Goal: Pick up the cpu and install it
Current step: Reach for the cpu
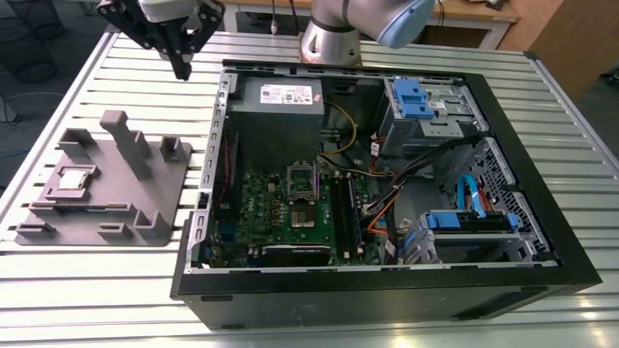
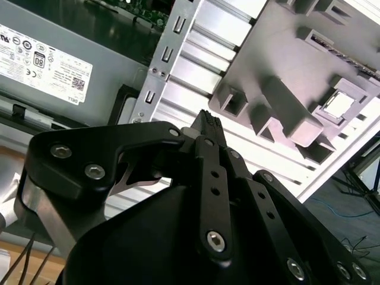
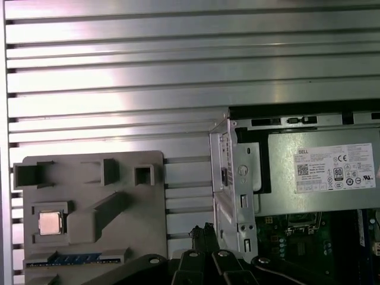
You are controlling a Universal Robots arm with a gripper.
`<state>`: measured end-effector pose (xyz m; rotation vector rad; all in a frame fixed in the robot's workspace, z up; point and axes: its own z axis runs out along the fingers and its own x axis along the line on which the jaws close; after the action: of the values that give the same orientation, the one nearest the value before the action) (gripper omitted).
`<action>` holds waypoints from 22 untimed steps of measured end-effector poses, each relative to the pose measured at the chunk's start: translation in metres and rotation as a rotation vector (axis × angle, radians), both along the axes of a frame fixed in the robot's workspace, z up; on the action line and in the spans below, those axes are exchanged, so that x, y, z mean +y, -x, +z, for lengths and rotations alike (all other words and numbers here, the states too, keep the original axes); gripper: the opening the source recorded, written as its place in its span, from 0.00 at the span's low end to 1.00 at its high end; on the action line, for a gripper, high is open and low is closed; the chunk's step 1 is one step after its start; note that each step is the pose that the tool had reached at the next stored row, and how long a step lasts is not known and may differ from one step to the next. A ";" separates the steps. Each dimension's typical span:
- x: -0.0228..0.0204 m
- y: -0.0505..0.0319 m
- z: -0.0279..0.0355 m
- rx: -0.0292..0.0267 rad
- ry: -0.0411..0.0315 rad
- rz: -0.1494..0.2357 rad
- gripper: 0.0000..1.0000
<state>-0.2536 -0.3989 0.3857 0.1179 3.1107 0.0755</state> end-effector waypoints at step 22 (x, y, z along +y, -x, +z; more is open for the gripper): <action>0.0000 0.0578 -0.0058 -0.0001 -0.0001 0.000 0.11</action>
<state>-0.3114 -0.3989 0.3799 0.1179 3.1106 0.0757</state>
